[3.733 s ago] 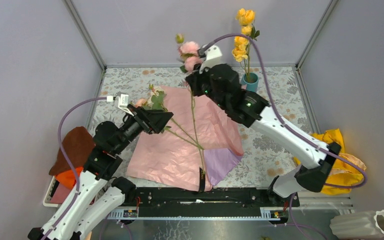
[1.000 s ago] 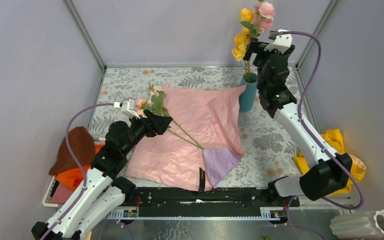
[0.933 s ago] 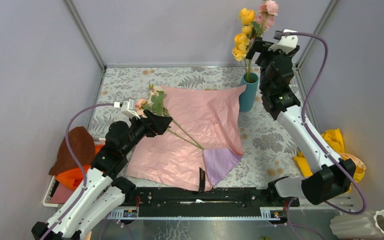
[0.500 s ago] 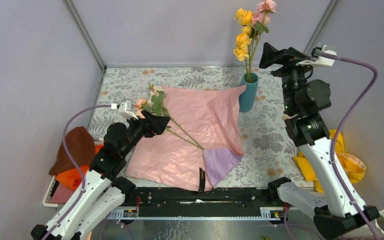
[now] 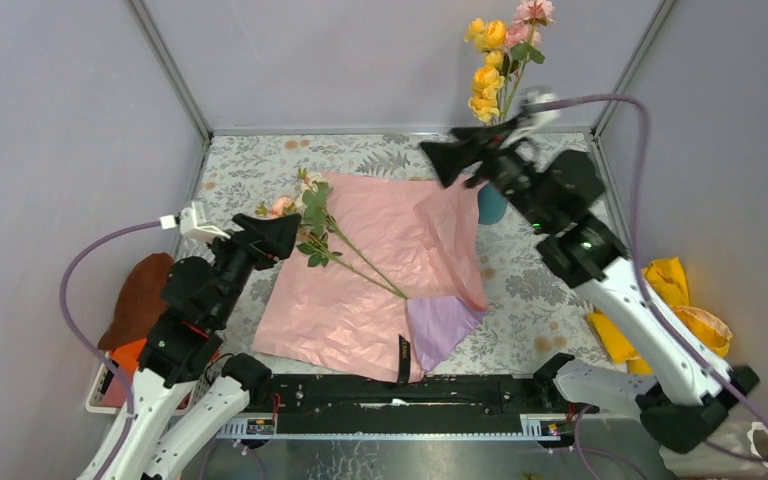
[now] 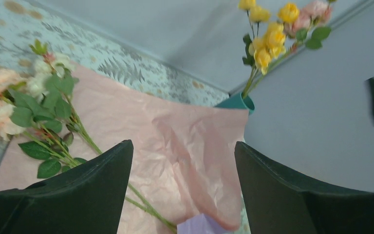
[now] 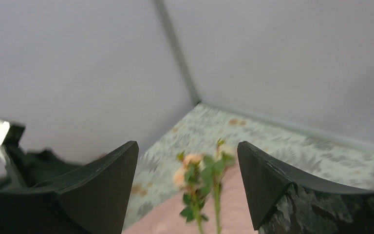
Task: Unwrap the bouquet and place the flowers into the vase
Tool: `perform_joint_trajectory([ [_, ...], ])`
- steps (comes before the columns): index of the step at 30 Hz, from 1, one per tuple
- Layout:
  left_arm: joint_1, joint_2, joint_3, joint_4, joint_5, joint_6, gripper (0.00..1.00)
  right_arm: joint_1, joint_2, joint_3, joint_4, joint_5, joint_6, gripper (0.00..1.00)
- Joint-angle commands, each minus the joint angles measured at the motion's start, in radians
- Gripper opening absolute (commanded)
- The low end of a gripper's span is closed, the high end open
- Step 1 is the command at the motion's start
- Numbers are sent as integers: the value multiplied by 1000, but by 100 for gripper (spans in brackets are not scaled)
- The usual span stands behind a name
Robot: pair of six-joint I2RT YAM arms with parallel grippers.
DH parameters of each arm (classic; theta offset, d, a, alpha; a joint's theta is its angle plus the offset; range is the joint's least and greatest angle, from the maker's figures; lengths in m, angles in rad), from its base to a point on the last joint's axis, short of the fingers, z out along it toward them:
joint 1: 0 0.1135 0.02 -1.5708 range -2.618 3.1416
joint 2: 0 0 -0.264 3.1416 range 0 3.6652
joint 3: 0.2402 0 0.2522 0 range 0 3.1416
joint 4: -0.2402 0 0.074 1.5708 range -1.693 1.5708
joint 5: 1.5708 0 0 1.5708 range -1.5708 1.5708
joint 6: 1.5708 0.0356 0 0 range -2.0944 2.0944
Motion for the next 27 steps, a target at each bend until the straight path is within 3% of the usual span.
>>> perform_joint_trajectory([
  [1,-1,-29,59,-102,-146,6,83,204,136,49,-143,34,-99,82],
  [5,-1,-65,53,-147,-206,-4,84,254,253,18,-200,40,-68,77],
  [11,-1,-97,41,-177,-262,-10,84,285,405,-62,-268,40,-52,63],
  [17,-1,-80,27,-177,-246,-17,84,317,551,-102,-353,107,-55,51],
  [27,-1,-61,-10,-151,-206,-32,84,336,691,-165,-364,132,-6,43],
])
